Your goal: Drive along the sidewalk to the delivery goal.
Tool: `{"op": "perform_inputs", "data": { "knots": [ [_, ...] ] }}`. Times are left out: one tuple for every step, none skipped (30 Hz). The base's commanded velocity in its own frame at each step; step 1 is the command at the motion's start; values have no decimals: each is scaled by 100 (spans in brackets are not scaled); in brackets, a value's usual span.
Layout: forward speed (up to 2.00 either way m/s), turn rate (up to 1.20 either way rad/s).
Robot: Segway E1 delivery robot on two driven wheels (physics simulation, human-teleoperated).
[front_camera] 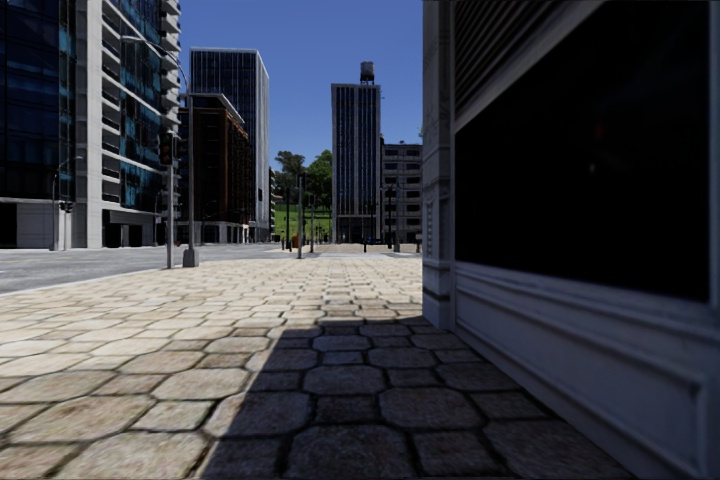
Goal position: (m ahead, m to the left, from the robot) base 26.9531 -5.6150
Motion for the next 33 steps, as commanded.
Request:
{"op": "perform_inputs", "data": {
  "knots": [
    [200, 0],
    [200, 0],
    [200, 0],
    [200, 0],
    [200, 0],
    [200, 0],
    [200, 0],
    [200, 0],
    [200, 0],
    [200, 0],
    [200, 0],
    [200, 0],
    [200, 0],
    [200, 0],
    [200, 0],
    [200, 0],
    [200, 0],
    [200, 0],
    [200, 0],
    [200, 0],
    [200, 0],
    [200, 0],
    [200, 0],
    [200, 0],
    [200, 0],
    [200, 0],
    [200, 0],
    [200, 0],
    [200, 0],
    [200, 0],
    [200, 0],
    [200, 0],
    [200, 0]
  ]
}}
